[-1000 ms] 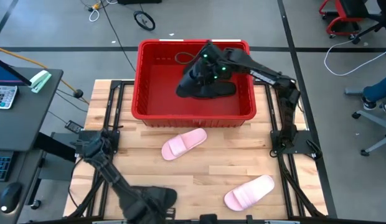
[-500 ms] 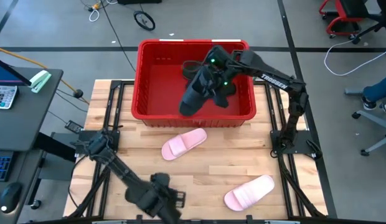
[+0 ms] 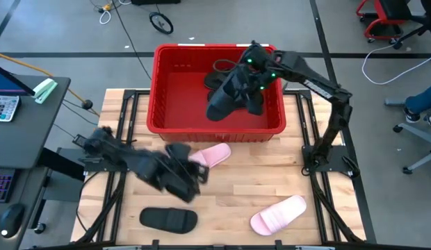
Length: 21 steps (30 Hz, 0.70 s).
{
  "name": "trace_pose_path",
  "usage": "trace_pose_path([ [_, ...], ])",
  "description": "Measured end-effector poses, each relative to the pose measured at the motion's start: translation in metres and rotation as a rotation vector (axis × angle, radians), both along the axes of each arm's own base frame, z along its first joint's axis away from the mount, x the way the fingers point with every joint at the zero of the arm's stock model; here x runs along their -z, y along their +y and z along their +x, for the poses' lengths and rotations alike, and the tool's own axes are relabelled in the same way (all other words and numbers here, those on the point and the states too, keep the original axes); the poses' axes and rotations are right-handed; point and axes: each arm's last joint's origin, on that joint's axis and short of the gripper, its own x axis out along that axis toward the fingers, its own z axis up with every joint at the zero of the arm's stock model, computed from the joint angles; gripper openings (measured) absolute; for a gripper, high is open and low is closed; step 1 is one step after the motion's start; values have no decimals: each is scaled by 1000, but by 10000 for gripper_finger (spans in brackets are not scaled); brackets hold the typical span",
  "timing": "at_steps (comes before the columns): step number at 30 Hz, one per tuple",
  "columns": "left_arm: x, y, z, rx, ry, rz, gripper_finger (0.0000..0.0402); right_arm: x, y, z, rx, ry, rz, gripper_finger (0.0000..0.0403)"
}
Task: Pick and place slides into bin
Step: Put the right black slide into the red bin
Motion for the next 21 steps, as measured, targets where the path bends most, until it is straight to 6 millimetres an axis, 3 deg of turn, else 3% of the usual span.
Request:
trace_pose_path([
  [4,-32,43,-14,12,-48,169,163,-8,9,-3,-62,-53,3,9],
  [9,-49,91,-16,15,-15,256,175,-19,17,3,-66,-155,1,9],
  [14,-48,123,-8,73,59,243,204,-21,23,10,-99,-197,-10,9],
  [21,-46,149,1,137,110,240,231,-22,23,10,-100,-201,-16,9],
])
